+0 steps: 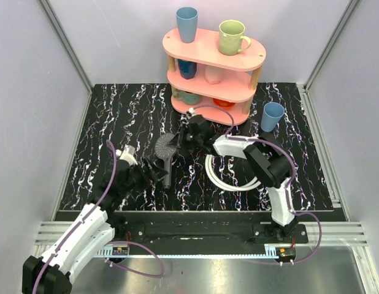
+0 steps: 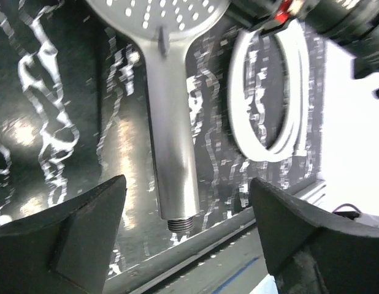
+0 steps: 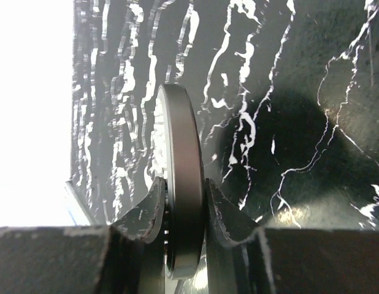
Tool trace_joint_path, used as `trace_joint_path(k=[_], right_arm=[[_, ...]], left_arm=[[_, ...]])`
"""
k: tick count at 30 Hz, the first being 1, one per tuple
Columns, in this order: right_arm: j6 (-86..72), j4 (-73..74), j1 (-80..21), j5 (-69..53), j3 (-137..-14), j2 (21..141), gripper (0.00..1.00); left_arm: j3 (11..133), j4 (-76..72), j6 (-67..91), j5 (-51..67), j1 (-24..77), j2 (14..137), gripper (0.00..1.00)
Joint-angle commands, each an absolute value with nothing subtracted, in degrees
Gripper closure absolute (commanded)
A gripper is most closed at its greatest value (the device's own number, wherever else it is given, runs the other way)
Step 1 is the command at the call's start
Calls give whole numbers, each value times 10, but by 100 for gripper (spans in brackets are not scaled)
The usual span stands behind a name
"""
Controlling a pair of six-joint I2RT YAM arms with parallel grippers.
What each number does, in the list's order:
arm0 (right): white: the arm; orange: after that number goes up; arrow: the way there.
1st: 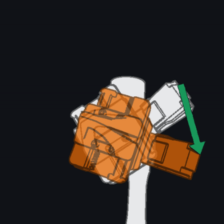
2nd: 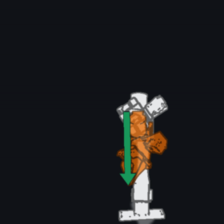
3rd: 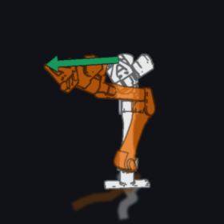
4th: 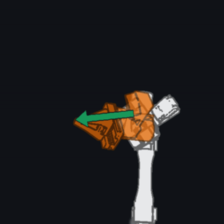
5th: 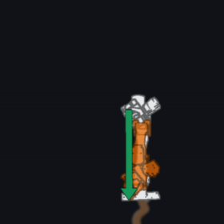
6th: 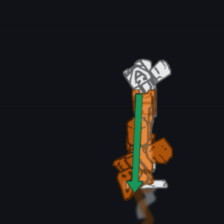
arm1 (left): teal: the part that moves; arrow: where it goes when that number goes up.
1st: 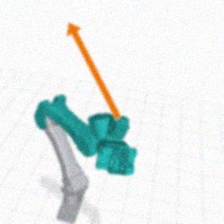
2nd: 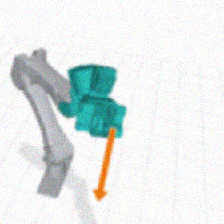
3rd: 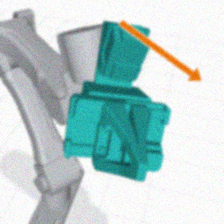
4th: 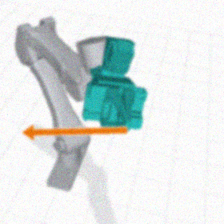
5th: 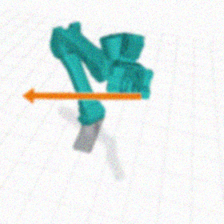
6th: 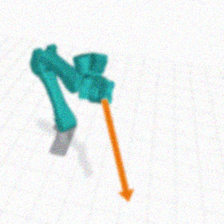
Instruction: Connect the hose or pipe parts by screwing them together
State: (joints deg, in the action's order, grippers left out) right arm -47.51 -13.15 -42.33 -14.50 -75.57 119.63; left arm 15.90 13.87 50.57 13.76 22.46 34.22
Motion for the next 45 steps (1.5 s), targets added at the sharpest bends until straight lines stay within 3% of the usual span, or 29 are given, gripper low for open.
trace_joint_path(k=[1,9,17,21,40,43,45], right_arm=[[-449,-243,-397,-242,-730,1059,100],[-541,-484,-375,-396,-645,972,100],[-649,-651,-374,-468,-621,965,100],[-647,-642,-375,-467,-619,962,100],[-643,-608,-384,-432,-604,987,100],[-645,-613,-384,-432,-603,991,100],[-645,-613,-384,-433,-603,991,100]], left_arm=[[246,128,461,197,226,321,9],[280,57,450,303,226,298,9],[239,-147,547,350,226,306,19],[216,-236,592,364,226,313,22],[217,-264,602,308,280,395,38],[221,-266,600,307,286,404,42],[221,-266,600,308,286,405,53]])
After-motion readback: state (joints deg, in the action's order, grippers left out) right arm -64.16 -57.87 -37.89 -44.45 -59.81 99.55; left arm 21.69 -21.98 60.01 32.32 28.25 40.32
